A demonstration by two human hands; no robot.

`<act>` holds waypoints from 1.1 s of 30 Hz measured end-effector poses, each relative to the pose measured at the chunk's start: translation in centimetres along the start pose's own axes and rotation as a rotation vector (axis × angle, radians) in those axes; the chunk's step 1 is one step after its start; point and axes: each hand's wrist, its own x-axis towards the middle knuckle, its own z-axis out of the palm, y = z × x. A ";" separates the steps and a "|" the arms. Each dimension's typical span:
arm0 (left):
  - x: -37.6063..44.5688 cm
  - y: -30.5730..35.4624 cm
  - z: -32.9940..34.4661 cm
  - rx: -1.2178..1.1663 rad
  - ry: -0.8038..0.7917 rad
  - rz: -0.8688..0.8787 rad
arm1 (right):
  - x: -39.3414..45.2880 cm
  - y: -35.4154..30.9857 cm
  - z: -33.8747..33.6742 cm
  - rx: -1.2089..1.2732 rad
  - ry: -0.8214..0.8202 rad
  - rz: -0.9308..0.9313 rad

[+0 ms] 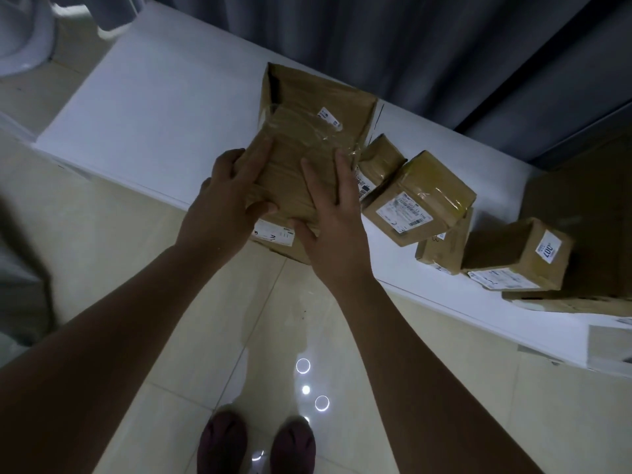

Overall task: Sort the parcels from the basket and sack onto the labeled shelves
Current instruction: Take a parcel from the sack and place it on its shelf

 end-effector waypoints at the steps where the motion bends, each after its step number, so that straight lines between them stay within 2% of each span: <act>1: 0.4 0.1 0.1 0.003 -0.001 0.005 | 0.3 0.2 -0.1 -0.005 -0.005 0.007; 20: 7.6 1.1 0.2 0.028 -0.077 -0.019 | 6.4 1.9 -0.2 -0.038 0.002 0.090; 27: 9.4 2.7 -0.1 0.283 -0.100 -0.105 | 8.5 1.8 -1.8 -0.270 -0.142 0.151; 30: 9.4 3.3 -0.7 0.309 -0.139 -0.138 | 9.1 1.1 -2.9 -0.411 -0.210 0.160; 33: 8.3 3.7 -1.7 0.306 -0.116 -0.158 | 9.2 -0.4 -4.0 -0.481 -0.185 0.156</act>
